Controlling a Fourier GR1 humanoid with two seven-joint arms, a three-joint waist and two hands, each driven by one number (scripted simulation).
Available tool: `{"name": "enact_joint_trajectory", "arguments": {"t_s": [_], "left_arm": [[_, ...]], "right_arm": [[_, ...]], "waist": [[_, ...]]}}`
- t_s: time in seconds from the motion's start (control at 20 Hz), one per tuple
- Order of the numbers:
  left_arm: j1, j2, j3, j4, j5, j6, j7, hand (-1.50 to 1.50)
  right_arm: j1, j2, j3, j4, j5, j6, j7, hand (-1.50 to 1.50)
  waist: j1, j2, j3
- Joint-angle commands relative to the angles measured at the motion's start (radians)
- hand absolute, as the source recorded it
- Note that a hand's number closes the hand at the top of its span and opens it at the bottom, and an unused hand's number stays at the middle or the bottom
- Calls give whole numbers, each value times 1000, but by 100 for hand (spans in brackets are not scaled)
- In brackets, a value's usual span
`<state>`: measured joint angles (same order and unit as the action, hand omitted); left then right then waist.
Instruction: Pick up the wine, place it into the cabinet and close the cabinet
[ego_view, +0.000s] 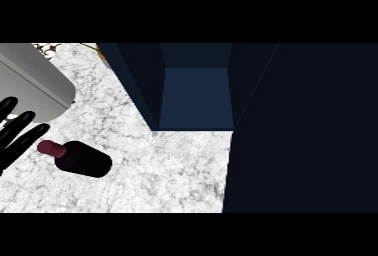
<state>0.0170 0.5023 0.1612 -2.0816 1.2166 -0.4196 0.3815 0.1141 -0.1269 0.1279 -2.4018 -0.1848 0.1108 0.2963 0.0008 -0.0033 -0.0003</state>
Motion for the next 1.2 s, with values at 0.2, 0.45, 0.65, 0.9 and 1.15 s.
{"name": "enact_joint_trajectory", "arguments": {"t_s": [0.2, 0.45, 0.65, 0.9, 1.15], "left_arm": [[-42, 71, 106, -101, 175, 144, 138, -150], [6, 0, 89, -212, 140, 198, 150, -150], [-22, 24, 188, -124, 188, 172, 193, -150], [4, 41, 253, -170, 215, 228, 250, -150], [-84, 63, 205, -43, 173, 278, 285, -150]], "right_arm": [[-53, 4, -11, -89, -34, -34, 137, -150], [-95, 40, 83, -111, 71, -96, 208, -150], [-140, 15, 0, -70, 16, -70, 199, -150], [-63, 27, 15, -127, 11, -53, 183, -150], [-121, -9, -102, -51, -80, -17, 169, -150]], "waist": [[-1, 2, 0], [1, 1, 0], [0, 2, 0], [0, 1, 0], [-7, 4, 1]]}}
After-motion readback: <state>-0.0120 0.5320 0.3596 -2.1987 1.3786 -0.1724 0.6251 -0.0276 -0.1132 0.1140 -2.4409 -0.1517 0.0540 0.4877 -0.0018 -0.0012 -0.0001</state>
